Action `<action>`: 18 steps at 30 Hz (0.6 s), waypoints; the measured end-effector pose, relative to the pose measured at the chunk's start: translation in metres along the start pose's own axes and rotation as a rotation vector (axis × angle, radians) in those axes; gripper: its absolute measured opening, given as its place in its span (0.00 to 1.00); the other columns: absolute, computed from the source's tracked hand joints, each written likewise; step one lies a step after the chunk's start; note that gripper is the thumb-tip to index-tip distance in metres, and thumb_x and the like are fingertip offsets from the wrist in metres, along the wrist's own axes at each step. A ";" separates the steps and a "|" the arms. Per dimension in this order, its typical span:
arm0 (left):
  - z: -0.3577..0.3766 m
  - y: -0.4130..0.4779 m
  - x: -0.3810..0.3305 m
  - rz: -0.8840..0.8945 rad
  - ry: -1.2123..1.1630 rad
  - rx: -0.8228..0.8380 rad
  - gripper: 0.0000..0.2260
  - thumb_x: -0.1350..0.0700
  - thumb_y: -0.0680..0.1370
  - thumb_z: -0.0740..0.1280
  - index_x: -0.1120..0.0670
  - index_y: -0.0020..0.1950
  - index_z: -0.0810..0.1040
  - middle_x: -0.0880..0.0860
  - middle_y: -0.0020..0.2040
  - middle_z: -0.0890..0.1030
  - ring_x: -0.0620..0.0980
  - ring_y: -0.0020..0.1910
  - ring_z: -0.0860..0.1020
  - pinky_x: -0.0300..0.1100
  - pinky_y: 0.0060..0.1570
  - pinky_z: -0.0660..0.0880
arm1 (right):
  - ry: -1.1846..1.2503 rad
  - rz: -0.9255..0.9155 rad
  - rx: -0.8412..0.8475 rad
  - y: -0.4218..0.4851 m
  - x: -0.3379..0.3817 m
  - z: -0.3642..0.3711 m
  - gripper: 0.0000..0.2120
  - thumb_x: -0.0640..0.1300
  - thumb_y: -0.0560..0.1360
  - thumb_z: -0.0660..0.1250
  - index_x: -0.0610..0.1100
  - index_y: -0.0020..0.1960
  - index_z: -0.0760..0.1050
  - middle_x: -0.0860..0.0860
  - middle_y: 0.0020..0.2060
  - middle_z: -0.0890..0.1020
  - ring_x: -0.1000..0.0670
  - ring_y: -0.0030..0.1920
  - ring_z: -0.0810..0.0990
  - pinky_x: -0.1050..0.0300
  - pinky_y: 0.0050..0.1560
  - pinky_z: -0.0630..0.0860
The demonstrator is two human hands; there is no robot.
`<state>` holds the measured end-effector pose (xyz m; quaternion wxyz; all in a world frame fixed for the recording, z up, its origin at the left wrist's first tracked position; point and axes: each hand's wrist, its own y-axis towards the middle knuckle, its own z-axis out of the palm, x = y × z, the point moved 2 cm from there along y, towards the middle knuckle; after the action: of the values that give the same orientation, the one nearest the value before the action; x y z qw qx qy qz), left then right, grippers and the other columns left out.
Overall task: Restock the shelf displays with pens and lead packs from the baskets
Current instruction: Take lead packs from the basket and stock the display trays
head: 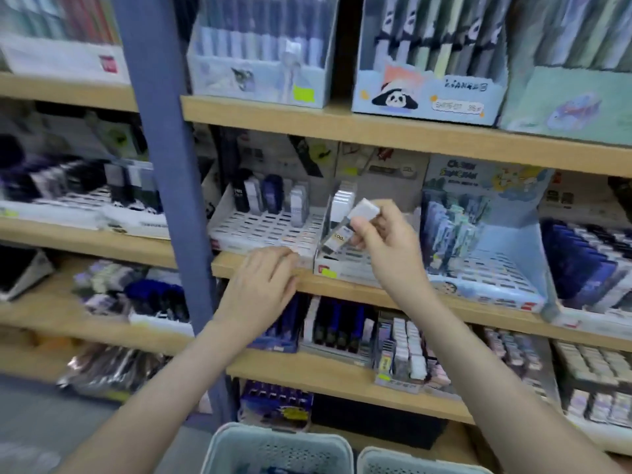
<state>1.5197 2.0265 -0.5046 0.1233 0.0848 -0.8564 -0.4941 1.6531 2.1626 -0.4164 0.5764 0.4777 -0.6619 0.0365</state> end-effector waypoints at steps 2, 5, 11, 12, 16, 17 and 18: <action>0.005 -0.002 0.001 0.053 0.000 -0.007 0.13 0.57 0.77 0.65 0.60 0.59 0.71 0.61 0.54 0.78 0.57 0.54 0.73 0.49 0.54 0.72 | -0.120 -0.022 -0.014 0.008 -0.007 0.014 0.01 0.43 0.80 0.61 0.48 0.50 0.71 0.47 0.38 0.80 0.51 0.39 0.79 0.50 0.42 0.76; 0.016 0.000 -0.004 0.115 -0.028 -0.012 0.16 0.55 0.77 0.68 0.60 0.62 0.72 0.58 0.58 0.77 0.56 0.58 0.74 0.48 0.59 0.70 | -0.281 -0.062 -0.013 0.017 -0.011 0.015 0.05 0.44 0.80 0.61 0.44 0.54 0.70 0.43 0.40 0.80 0.46 0.40 0.79 0.50 0.41 0.73; 0.034 0.004 -0.013 0.115 -0.109 -0.005 0.12 0.55 0.77 0.69 0.61 0.56 0.77 0.57 0.54 0.80 0.55 0.54 0.77 0.46 0.58 0.71 | -0.488 -0.082 0.153 0.027 -0.009 0.023 0.09 0.43 0.80 0.61 0.43 0.59 0.66 0.44 0.37 0.78 0.49 0.37 0.78 0.57 0.36 0.72; 0.035 0.003 -0.013 0.115 -0.116 -0.003 0.12 0.55 0.78 0.68 0.61 0.57 0.76 0.57 0.54 0.80 0.55 0.54 0.77 0.46 0.58 0.71 | -0.484 -0.097 0.169 0.026 -0.010 0.025 0.11 0.43 0.80 0.61 0.45 0.61 0.65 0.45 0.35 0.76 0.52 0.33 0.76 0.61 0.32 0.69; 0.032 0.004 -0.014 0.113 -0.106 0.022 0.11 0.55 0.79 0.65 0.61 0.56 0.78 0.57 0.53 0.80 0.54 0.55 0.75 0.44 0.58 0.70 | -0.478 -0.140 0.160 0.019 -0.017 0.027 0.14 0.42 0.80 0.61 0.50 0.63 0.63 0.49 0.34 0.72 0.55 0.33 0.73 0.65 0.33 0.67; 0.031 0.005 -0.014 0.110 -0.094 0.027 0.11 0.55 0.79 0.64 0.61 0.56 0.79 0.57 0.53 0.80 0.53 0.54 0.75 0.44 0.58 0.69 | -0.484 -0.146 0.146 0.018 -0.018 0.027 0.14 0.41 0.80 0.62 0.49 0.63 0.64 0.49 0.36 0.71 0.57 0.34 0.73 0.67 0.35 0.67; 0.030 0.005 -0.015 0.107 -0.084 0.031 0.11 0.56 0.79 0.64 0.61 0.56 0.79 0.57 0.53 0.80 0.53 0.54 0.75 0.44 0.58 0.69 | -0.488 -0.154 0.134 0.018 -0.019 0.028 0.15 0.40 0.79 0.63 0.48 0.64 0.65 0.50 0.37 0.71 0.57 0.35 0.72 0.69 0.36 0.67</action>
<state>1.5251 2.0575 -0.5167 0.1122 0.0200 -0.8717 -0.4766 1.6184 2.1672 -0.4317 0.3681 0.5585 -0.7390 -0.0801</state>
